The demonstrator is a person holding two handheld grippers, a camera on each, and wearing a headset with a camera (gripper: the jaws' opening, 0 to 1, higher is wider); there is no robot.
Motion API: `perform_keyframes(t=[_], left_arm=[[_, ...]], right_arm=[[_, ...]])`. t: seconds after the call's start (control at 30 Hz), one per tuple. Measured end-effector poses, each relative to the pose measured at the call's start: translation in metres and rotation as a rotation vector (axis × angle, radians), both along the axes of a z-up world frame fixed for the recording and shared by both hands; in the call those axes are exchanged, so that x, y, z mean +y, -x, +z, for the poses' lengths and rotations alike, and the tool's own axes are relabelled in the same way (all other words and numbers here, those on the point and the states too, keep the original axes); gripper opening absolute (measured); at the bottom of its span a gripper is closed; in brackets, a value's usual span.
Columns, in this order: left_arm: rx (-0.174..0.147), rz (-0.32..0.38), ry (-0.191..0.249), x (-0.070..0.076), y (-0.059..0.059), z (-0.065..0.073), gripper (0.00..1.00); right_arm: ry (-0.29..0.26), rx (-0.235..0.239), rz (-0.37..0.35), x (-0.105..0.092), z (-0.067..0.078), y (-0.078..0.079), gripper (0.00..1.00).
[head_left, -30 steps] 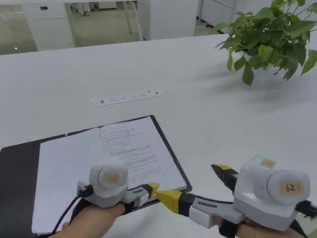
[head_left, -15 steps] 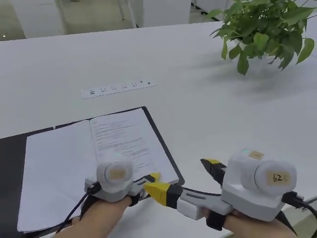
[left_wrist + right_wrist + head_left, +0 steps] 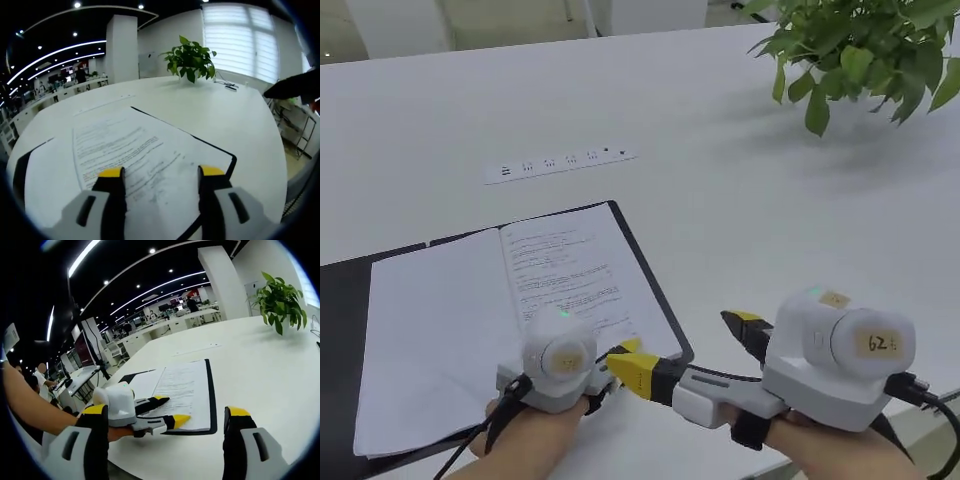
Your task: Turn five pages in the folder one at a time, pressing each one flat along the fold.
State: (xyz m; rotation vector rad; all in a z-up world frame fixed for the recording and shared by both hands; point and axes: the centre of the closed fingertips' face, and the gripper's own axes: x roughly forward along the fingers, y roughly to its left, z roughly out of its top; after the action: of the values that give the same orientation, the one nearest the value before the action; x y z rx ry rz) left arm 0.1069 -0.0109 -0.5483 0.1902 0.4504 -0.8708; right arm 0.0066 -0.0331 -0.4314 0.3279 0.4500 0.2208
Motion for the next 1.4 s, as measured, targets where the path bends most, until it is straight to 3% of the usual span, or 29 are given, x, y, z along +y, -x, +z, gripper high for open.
perform_keyframes(t=[0.03, 0.33, 0.57, 0.63, 0.73, 0.87, 0.93, 1.07, 1.1, 1.17, 1.27, 1.37, 1.4], left_arm=[[-0.002, -0.005, 0.004, 0.0, 0.001, 0.0, 0.51], [-0.022, 0.004, 0.022, 0.0, -0.003, 0.0, 0.48], [-0.03, 0.013, 0.029, 0.001, -0.003, 0.0, 0.39], [-0.026, 0.019, 0.031, 0.0, -0.003, 0.0, 0.32], [-0.032, 0.023, 0.032, 0.0, -0.005, 0.0, 0.31], [-0.038, 0.069, 0.01, 0.01, -0.017, -0.001, 0.12], [-0.049, 0.043, 0.001, 0.008, -0.015, -0.001, 0.11], [-0.026, 0.048, 0.012, 0.008, -0.015, -0.001, 0.08], [-0.008, 0.052, 0.027, 0.007, -0.014, -0.001, 0.06], [-0.013, 0.056, 0.023, 0.008, -0.015, -0.001, 0.05], [-0.008, 0.058, 0.03, 0.008, -0.013, -0.001, 0.05], [-0.009, 0.052, 0.031, 0.008, -0.013, -0.001, 0.05], [-0.011, 0.051, 0.03, 0.008, -0.012, -0.001, 0.06]], right_arm=[[-0.002, 0.004, 0.0, 0.0, -0.001, 0.0, 0.95], [-0.006, 0.023, 0.005, -0.001, -0.008, -0.005, 0.95], [-0.007, 0.031, 0.006, 0.0, -0.011, -0.007, 0.95], [-0.008, 0.036, 0.006, 0.0, -0.012, -0.007, 0.95], [-0.006, 0.038, 0.008, 0.001, -0.013, -0.007, 0.95], [-0.007, 0.045, 0.01, 0.002, -0.014, -0.008, 0.95], [-0.007, 0.044, 0.012, 0.002, -0.015, -0.008, 0.95], [-0.015, 0.051, 0.012, 0.004, -0.018, -0.011, 0.95], [-0.018, 0.051, 0.014, 0.005, -0.019, -0.011, 0.95], [-0.027, 0.056, 0.021, 0.009, -0.021, -0.013, 0.94], [-0.083, 0.084, 0.024, 0.015, -0.026, -0.014, 0.91], [-0.209, 0.134, -0.008, 0.022, -0.034, -0.016, 0.82], [-0.279, 0.155, -0.021, 0.026, -0.037, -0.017, 0.77]])
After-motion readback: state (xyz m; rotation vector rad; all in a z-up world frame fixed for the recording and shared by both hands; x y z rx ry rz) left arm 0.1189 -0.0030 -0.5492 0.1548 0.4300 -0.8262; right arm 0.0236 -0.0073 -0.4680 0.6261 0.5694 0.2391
